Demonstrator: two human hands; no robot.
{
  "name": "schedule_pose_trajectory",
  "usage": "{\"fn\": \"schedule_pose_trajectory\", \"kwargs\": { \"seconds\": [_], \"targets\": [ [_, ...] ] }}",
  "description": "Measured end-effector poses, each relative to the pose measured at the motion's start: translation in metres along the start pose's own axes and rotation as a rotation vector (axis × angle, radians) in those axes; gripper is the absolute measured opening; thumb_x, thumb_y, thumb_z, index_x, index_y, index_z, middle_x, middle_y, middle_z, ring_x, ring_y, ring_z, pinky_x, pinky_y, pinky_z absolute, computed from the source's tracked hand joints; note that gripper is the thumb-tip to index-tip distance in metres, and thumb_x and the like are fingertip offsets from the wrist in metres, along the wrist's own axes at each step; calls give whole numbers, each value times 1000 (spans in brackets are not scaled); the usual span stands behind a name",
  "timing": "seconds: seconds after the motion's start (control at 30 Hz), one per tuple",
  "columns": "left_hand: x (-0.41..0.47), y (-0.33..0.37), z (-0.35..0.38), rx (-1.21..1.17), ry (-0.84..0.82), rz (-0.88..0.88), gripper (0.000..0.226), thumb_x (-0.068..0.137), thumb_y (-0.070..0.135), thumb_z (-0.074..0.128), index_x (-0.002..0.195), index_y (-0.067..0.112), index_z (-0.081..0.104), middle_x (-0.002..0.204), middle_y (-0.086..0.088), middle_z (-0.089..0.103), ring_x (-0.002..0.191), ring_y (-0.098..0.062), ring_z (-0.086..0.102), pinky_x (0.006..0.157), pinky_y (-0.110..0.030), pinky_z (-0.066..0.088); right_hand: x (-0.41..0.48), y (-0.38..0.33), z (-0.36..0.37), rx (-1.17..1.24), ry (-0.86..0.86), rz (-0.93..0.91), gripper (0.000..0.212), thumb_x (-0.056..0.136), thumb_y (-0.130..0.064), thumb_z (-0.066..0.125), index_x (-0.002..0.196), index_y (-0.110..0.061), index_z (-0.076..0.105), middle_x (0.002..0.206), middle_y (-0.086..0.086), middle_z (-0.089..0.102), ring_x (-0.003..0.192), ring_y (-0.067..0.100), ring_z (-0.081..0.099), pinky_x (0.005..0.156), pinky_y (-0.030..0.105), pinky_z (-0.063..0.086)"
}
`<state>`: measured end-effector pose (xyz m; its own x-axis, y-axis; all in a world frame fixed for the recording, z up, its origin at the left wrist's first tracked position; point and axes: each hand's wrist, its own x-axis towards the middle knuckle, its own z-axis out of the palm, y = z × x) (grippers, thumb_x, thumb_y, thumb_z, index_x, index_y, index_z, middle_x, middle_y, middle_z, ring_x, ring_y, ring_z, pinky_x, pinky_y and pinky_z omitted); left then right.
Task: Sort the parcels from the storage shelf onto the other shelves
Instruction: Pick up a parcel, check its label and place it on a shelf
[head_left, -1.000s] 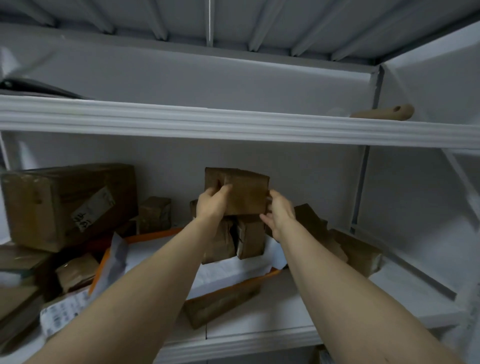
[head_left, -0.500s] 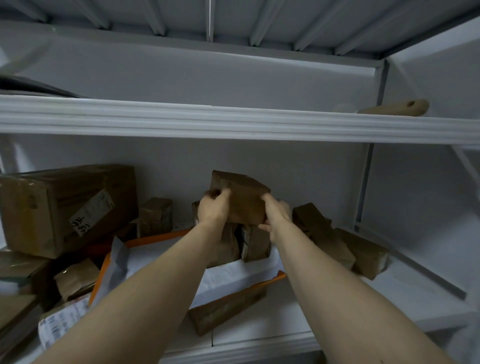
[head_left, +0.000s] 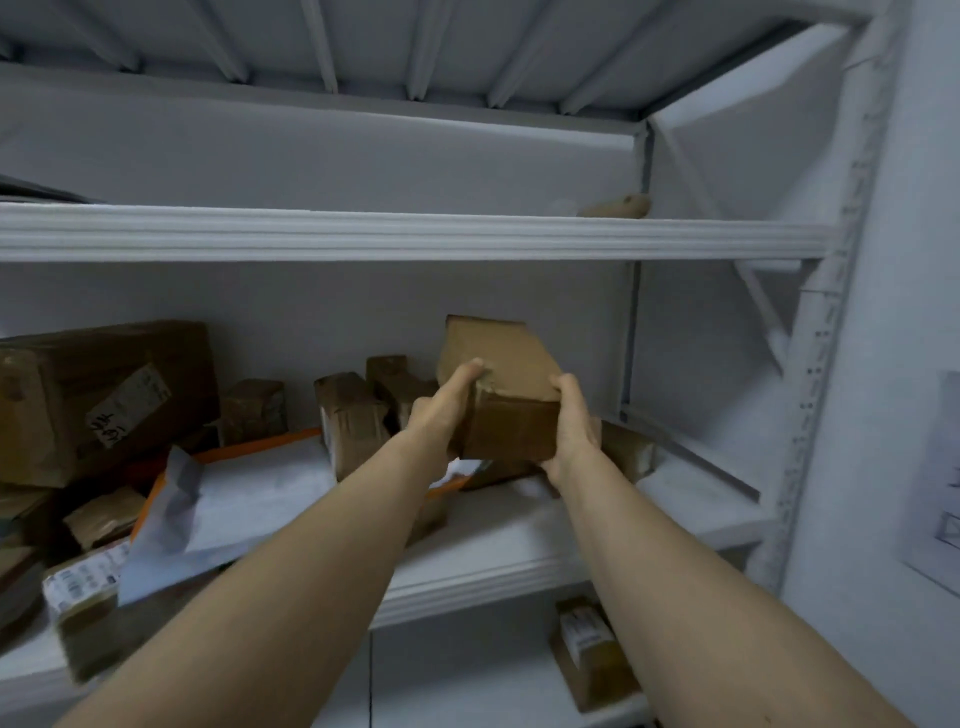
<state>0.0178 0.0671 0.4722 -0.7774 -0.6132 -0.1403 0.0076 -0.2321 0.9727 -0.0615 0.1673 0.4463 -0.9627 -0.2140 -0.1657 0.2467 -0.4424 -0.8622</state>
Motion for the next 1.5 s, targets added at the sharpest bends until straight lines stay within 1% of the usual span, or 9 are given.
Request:
{"fn": "schedule_pose_trajectory", "kwargs": {
  "seconds": [0.2,0.3,0.47,0.6,0.87,0.97,1.07,1.3,1.5],
  "targets": [
    [-42,-30,55,-13,-132,-7,92,52,53,78,128,9,47,107,-14,66,85,-31,69,62,-39,58,-29,-19,-79,29,5,-17,70,55,-53,73,115,-17,63,106,12,69,94,33,67,81,49,57],
    [-58,-40,79,27,-170,10,85,61,52,74,128,8,47,107,-15,65,88,-32,68,65,-38,58,-43,-35,-112,62,-66,-2,41,81,-43,68,111,-17,59,109,16,66,101,35,64,85,48,55],
    [-80,-53,103,40,-325,-35,75,65,50,72,127,12,52,108,-12,66,92,-29,65,62,-33,53,-55,-45,-154,76,-74,15,52,80,-43,70,122,-15,57,113,16,66,102,32,63,81,44,57],
    [-90,-64,114,50,-278,-37,101,50,60,79,132,13,43,117,-10,60,99,-28,61,70,-37,54,-65,-45,-173,84,-27,-5,53,79,-44,71,121,-16,58,112,15,65,101,30,63,65,35,56],
    [-111,-42,127,19,-382,112,74,68,60,75,126,19,54,110,-7,66,92,-25,65,62,-33,57,-78,-64,-187,208,-159,-38,18,86,-25,66,100,-18,58,111,17,58,110,37,56,85,47,54],
    [-119,-18,141,150,-464,266,108,40,79,77,135,36,48,140,-3,51,116,-26,58,95,-45,50,-81,-83,-175,281,-150,-136,21,88,-34,63,101,-19,57,111,19,59,111,37,56,88,48,54],
    [-127,3,152,346,-433,464,104,62,65,76,148,26,31,157,2,11,139,-25,30,112,-42,34,-77,-106,-169,371,-108,-217,42,87,-44,62,118,-18,54,110,18,58,106,35,58,93,50,52],
    [-120,44,190,169,-506,579,66,77,42,75,133,12,57,126,-1,61,114,-13,57,93,-19,42,-65,-165,-156,474,-78,-329,53,85,-41,66,127,-14,50,114,19,61,104,34,62,86,47,55],
    [-82,80,223,160,-433,704,34,93,21,59,125,12,63,123,-4,64,116,-17,57,105,-33,43,-33,-220,-129,390,66,-507,66,80,-52,69,131,-18,46,120,15,59,104,35,61,67,47,58]
  ]
}}
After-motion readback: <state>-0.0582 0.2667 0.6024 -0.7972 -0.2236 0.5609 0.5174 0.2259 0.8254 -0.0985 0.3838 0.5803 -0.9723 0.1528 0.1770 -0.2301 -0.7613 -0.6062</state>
